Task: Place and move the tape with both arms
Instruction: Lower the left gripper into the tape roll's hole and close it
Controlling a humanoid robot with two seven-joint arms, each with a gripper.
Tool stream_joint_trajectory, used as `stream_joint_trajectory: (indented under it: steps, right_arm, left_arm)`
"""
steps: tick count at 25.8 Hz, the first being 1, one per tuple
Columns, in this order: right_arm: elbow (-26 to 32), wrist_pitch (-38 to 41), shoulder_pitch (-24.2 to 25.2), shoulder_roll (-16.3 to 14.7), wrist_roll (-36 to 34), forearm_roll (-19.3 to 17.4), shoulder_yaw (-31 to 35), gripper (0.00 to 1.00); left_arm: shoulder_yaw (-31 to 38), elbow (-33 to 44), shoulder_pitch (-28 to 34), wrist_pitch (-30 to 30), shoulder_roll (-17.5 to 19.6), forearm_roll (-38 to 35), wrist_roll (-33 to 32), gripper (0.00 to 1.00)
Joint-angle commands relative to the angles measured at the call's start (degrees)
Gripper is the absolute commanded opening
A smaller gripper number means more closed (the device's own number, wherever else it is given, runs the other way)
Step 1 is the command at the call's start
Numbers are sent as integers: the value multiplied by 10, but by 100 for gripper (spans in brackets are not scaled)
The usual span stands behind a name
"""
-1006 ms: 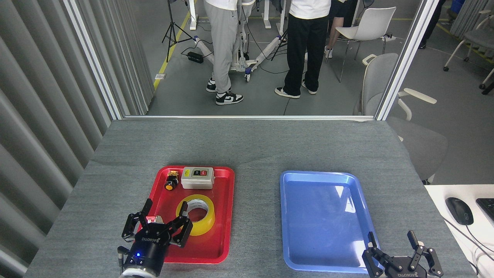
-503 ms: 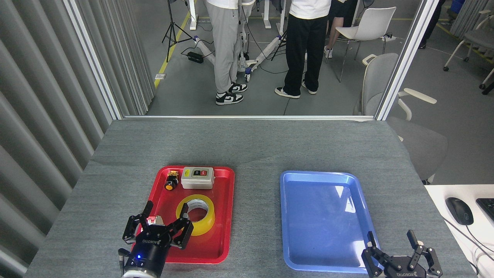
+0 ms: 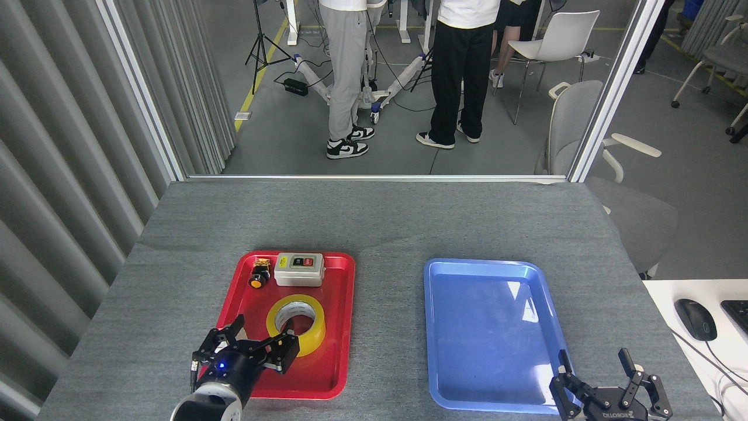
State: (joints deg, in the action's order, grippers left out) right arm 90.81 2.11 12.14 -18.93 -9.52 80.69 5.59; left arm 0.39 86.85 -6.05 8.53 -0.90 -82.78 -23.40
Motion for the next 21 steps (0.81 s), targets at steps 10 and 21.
stream_joint_trajectory:
  steps: [10,21]
  right_arm:
    - [0,4,3,0,0,-1,13,100]
    - [0,3,3,5,0,-2,13,100]
  left_arm:
    - [-38,-65,-129,0,32,3,-200,100]
    - [-92,-174,-240,3,63,3,-327,100]
